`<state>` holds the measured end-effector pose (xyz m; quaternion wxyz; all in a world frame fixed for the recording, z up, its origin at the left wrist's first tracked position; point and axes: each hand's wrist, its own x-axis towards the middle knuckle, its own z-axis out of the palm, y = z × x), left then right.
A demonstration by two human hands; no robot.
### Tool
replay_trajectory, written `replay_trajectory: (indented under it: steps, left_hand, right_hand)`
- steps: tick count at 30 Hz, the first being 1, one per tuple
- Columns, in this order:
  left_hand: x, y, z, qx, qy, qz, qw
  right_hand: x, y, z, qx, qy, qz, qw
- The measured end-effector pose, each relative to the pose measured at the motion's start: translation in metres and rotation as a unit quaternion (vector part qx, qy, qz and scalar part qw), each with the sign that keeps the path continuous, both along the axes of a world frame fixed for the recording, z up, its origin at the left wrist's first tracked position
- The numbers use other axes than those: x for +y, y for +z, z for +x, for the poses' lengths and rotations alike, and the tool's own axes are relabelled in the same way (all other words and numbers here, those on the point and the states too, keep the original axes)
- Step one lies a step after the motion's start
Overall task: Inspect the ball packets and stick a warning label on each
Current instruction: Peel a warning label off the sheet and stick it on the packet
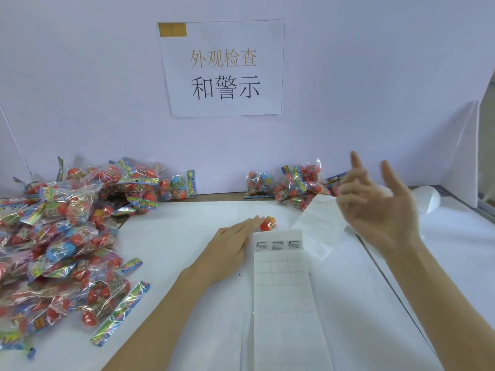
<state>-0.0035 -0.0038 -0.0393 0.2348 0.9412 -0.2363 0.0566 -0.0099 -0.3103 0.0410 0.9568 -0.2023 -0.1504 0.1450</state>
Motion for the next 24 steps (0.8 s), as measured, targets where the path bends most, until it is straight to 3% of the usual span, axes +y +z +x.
replay_trajectory:
  steps: [2, 4, 5, 6, 7, 8, 11, 16, 19, 24]
  left_hand:
    - [0.0, -0.004, 0.001, -0.012, -0.01, 0.035, 0.999]
    - [0.001, -0.005, 0.003, -0.01, 0.009, 0.019, 1.0]
    - [0.001, -0.005, 0.003, -0.01, 0.02, 0.004, 1.0]
    - [0.001, -0.005, 0.004, -0.011, 0.027, -0.007, 1.0]
    - [0.0, -0.005, 0.004, -0.01, 0.031, -0.013, 0.999]
    - [0.0, -0.006, 0.004, -0.007, 0.033, -0.018, 0.999]
    - [0.003, -0.008, 0.005, -0.008, 0.031, -0.024, 0.999]
    - [0.003, -0.01, 0.009, -0.015, 0.03, -0.006, 0.999]
    - [0.003, -0.012, 0.012, -0.024, 0.027, -0.004, 0.999]
    - [0.004, -0.013, 0.012, -0.039, 0.015, 0.003, 0.999]
  right_hand:
    - [0.012, -0.007, 0.006, 0.028, -0.068, -0.121, 0.99]
    - [0.027, -0.018, 0.009, 0.007, -0.172, -0.306, 0.936]
    - [0.034, -0.025, 0.01, -0.025, -0.255, -0.43, 0.866]
    - [0.04, -0.032, 0.012, -0.069, -0.335, -0.543, 0.767]
    - [0.045, -0.039, 0.015, -0.117, -0.383, -0.627, 0.668]
    - [0.05, -0.045, 0.019, -0.156, -0.398, -0.682, 0.593]
    - [0.06, -0.048, 0.037, -0.203, -0.365, -0.775, 0.474]
    - [0.073, -0.034, 0.089, -0.197, -0.278, -0.893, 0.293]
    - [0.078, -0.035, 0.112, -0.145, -0.229, -0.935, 0.228]
    - [0.081, -0.04, 0.113, -0.153, -0.221, -0.935, 0.232]
